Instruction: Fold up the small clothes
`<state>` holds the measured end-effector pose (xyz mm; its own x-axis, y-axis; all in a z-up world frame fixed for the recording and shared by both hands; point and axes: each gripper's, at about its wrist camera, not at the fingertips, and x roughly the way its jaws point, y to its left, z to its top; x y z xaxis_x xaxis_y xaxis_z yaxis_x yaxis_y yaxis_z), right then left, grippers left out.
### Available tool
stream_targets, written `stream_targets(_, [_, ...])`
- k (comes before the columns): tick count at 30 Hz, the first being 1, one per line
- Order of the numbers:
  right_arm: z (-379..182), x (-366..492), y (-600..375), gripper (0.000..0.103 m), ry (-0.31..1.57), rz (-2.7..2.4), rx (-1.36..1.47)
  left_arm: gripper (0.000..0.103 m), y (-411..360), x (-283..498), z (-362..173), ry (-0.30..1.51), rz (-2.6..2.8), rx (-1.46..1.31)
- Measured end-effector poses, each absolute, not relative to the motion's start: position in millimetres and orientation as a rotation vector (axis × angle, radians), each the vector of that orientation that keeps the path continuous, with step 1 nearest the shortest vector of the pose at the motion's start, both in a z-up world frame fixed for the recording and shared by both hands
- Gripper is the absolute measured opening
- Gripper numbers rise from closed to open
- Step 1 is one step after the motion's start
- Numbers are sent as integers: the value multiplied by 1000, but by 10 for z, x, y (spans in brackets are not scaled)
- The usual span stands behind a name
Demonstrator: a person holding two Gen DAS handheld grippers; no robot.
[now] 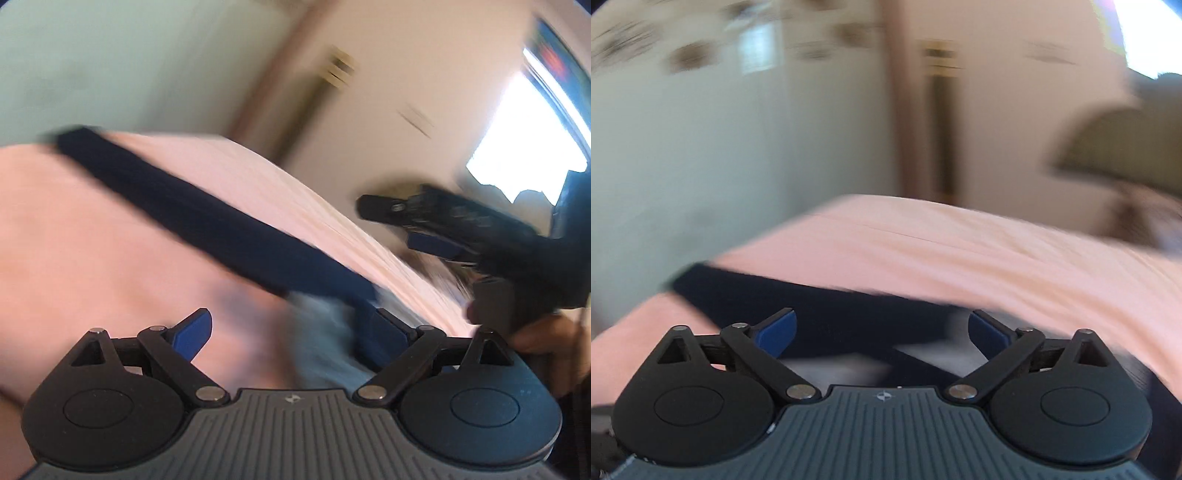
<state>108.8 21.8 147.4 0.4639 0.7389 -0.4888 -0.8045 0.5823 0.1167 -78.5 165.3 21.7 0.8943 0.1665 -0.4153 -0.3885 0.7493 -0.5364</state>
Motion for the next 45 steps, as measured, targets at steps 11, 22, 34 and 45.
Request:
stream_targets(11, [801, 331, 2800, 80, 545, 1292, -425, 102, 2471, -1529, -115, 154, 550, -855])
stream_targets(22, [603, 550, 3255, 11, 667, 1220, -305, 102, 2472, -1614, -134, 104, 581, -885])
stream_targets(34, [1052, 1202, 1147, 11, 746, 1137, 484, 103, 2579, -1501, -24, 175, 499, -938])
stream_targets(45, [130, 1482, -1335, 41, 829, 706, 984, 103, 2434, -532, 311, 343, 213, -784])
